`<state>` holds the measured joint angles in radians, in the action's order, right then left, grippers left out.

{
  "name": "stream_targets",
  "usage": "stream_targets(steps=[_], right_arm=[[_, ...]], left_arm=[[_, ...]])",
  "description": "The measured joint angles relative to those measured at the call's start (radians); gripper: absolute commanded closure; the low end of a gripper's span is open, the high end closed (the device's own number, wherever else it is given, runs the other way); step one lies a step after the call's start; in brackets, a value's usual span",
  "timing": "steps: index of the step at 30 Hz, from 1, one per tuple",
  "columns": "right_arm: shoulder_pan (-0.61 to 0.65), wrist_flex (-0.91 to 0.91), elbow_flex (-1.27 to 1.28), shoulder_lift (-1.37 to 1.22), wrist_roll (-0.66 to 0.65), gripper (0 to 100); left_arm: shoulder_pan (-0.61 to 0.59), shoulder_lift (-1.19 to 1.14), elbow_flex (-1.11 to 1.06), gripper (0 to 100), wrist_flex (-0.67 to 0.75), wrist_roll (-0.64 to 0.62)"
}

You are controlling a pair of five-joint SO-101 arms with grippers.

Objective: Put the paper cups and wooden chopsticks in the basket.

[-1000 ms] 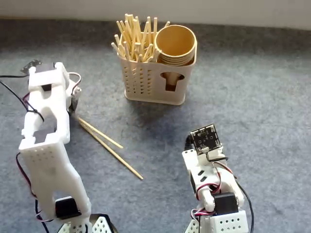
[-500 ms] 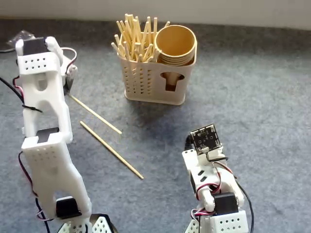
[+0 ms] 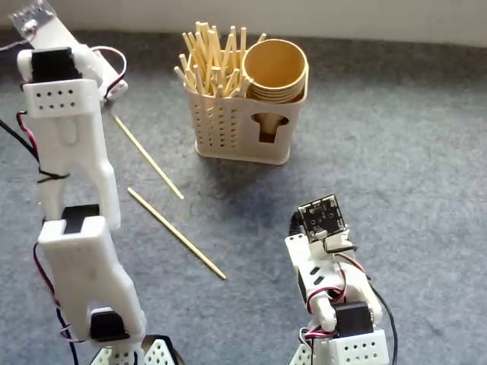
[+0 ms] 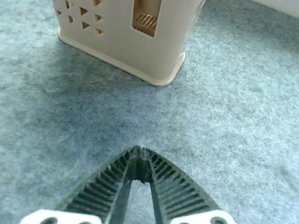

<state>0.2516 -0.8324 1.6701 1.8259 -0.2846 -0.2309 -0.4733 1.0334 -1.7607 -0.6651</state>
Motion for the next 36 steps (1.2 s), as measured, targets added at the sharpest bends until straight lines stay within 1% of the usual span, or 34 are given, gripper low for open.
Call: stream_targets(steps=[2,8,13,16,20,23,29,36], right_arm=[[0.000,0.000,0.000,0.000,0.000,99.2],[0.000,0.000,0.000,0.000,0.000,99.2],[0.000,0.000,0.000,0.000,0.000,99.2],[0.000,0.000,0.000,0.000,0.000,99.2],[0.000,0.000,0.000,0.000,0.000,99.2],[0.000,0.000,0.000,0.000,0.000,99.2],[0.000,0.000,0.000,0.000,0.000,99.2],[0.000,0.000,0.000,0.000,0.000,99.2]], left_arm=[[0.018,0.061,0.000,100,0.000,0.014],[0.094,0.203,0.003,100,0.005,0.137],[0.110,0.298,0.037,99,0.123,0.201],[0.110,0.336,0.040,99,0.196,0.204],[0.115,0.361,0.040,99,0.239,0.204],[0.130,0.362,0.040,99,0.282,0.204],[0.138,0.362,0.040,99,0.411,0.204],[0.242,0.362,0.040,99,0.499,0.203]])
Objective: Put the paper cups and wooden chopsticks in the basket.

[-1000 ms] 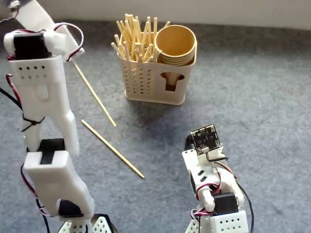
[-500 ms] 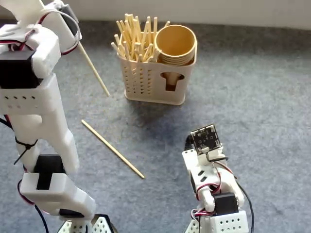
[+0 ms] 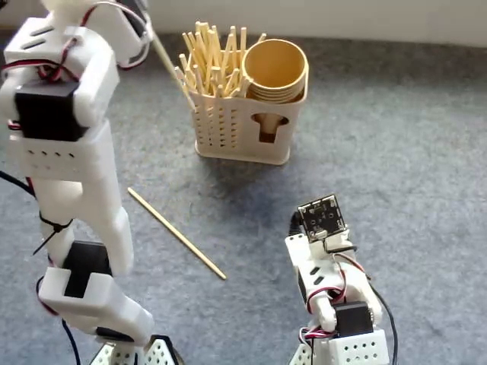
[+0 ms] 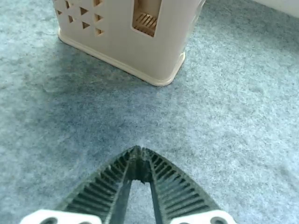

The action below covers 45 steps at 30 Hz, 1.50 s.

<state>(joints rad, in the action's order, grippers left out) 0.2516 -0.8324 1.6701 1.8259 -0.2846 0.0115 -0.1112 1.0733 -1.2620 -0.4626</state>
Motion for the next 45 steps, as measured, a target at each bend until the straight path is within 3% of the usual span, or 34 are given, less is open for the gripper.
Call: stream_targets(steps=[14,20,35,45], right_arm=[[0.000,0.000,0.000,0.000,0.000,99.2],[0.000,0.000,0.000,0.000,0.000,99.2],[0.000,0.000,0.000,0.000,0.000,99.2],[0.000,0.000,0.000,0.000,-0.054,99.2]], left_arm=[[0.025,-0.035,-0.074,99,0.327,0.009],[0.025,-0.120,-0.104,99,0.400,0.009],[0.025,-0.292,-0.104,99,0.402,0.009],[0.029,-0.325,-0.104,99,0.221,0.110]])
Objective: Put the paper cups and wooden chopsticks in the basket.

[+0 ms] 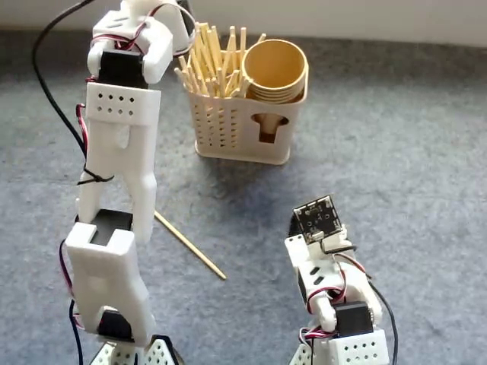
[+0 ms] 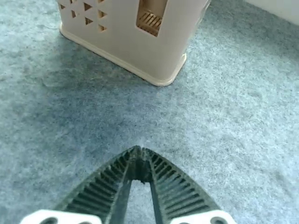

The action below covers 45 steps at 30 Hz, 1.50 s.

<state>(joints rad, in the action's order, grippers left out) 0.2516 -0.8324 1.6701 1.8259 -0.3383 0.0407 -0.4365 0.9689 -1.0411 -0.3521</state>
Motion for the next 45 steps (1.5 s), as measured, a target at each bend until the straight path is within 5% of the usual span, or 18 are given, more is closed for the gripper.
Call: stream_targets(steps=[9,16,39,45], right_arm=[[0.000,0.000,0.000,0.000,0.000,99.2],[0.000,0.000,0.000,0.000,0.000,99.2],[0.000,0.000,0.000,0.000,0.000,99.2],[0.000,0.000,0.000,0.000,0.000,99.2]], left_arm=[[0.023,-0.002,0.000,97,-0.146,0.005],[0.055,-0.002,0.000,74,-0.285,0.012],[0.052,0.000,0.296,80,-0.585,0.012],[-0.035,0.000,0.391,80,-0.690,-0.095]])
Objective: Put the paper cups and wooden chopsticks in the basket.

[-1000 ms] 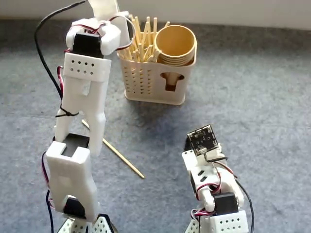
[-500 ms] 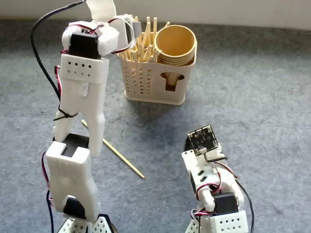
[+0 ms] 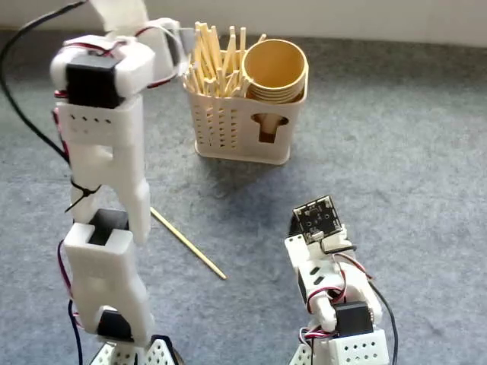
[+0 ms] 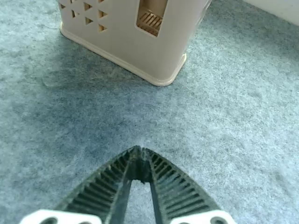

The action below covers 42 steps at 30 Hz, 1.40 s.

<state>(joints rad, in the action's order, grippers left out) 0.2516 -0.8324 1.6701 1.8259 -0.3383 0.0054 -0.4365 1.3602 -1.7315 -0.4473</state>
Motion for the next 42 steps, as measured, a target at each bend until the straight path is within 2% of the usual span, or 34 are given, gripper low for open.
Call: stream_targets(steps=[3,8,16,31,37,42], right_arm=[[0.000,0.000,0.000,0.000,0.000,99.2],[0.000,0.000,0.000,0.000,0.000,99.2],[0.000,0.000,0.000,0.000,0.000,99.2],[0.000,0.000,0.000,0.000,0.000,99.2],[0.000,0.000,0.000,0.000,0.000,99.2],[0.000,0.000,0.000,0.000,0.000,99.2]], left_arm=[[-0.043,0.000,0.005,85,-0.025,-0.043],[-0.127,0.000,0.005,100,-0.031,-0.087],[-0.152,0.005,-0.097,100,-0.031,-0.097],[-0.143,0.052,-0.106,99,-0.031,-0.097],[-0.117,0.127,-0.118,86,-0.032,-0.097],[-0.115,0.262,-0.327,86,-0.032,-0.155]])
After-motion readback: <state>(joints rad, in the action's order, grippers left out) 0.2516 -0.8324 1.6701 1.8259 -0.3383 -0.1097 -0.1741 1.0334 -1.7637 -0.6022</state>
